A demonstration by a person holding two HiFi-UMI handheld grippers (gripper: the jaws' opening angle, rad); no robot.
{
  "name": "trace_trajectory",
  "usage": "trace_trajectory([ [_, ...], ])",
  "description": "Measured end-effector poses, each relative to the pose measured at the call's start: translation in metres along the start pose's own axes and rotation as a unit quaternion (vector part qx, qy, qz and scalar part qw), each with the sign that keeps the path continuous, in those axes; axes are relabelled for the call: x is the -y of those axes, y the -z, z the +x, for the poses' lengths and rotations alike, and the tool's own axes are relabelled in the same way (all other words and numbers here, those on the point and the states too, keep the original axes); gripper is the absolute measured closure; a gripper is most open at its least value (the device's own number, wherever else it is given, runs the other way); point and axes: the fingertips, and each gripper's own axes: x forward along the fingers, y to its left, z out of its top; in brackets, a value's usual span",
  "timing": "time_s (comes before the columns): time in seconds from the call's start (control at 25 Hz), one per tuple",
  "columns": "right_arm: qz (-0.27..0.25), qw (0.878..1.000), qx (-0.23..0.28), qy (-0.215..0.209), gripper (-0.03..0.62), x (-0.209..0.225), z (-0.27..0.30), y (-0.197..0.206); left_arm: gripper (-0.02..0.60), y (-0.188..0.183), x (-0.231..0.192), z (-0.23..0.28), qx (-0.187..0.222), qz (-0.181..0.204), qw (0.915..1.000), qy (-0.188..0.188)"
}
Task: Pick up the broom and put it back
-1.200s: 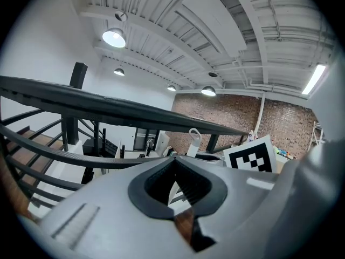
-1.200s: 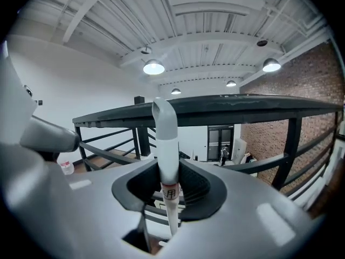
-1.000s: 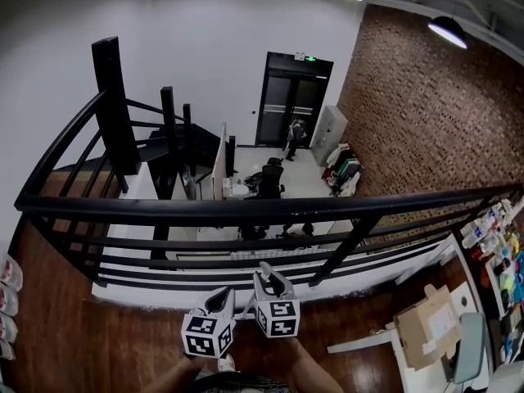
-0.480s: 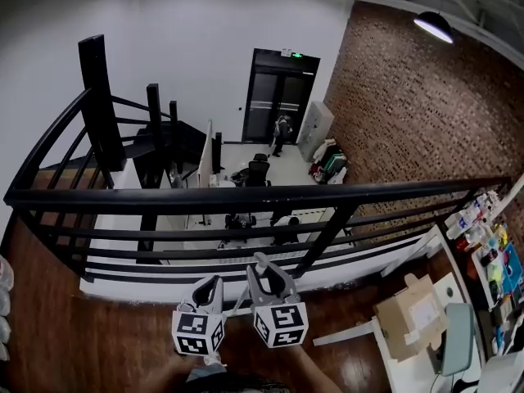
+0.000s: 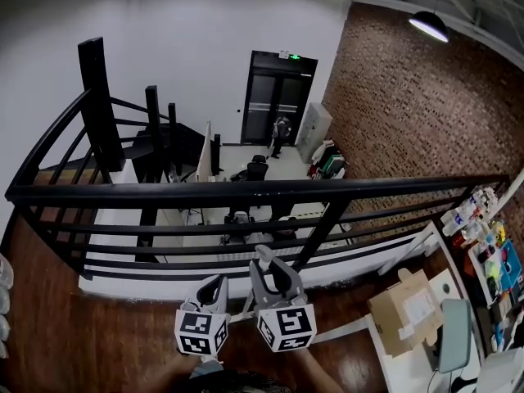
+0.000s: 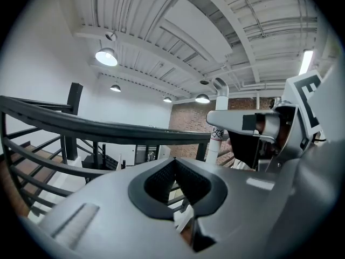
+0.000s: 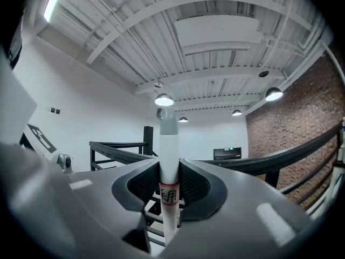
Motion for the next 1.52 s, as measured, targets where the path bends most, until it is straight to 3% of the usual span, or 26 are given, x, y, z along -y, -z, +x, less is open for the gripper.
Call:
trace_trajectory([
  [0.6, 0.012, 1.000, -0.004, 0.003, 0.497, 0.007, -0.002, 0.009, 0.575, 0.003, 0.007, 0.004, -0.005, 0.007, 1.0000, 0.005],
  [1.52, 0.022, 0.996, -0.087, 0.010, 0.497, -0.012, 0.082, 0.093, 0.575, 0.002, -0.066, 0.027, -0.025, -0.006, 0.9997, 0.004],
])
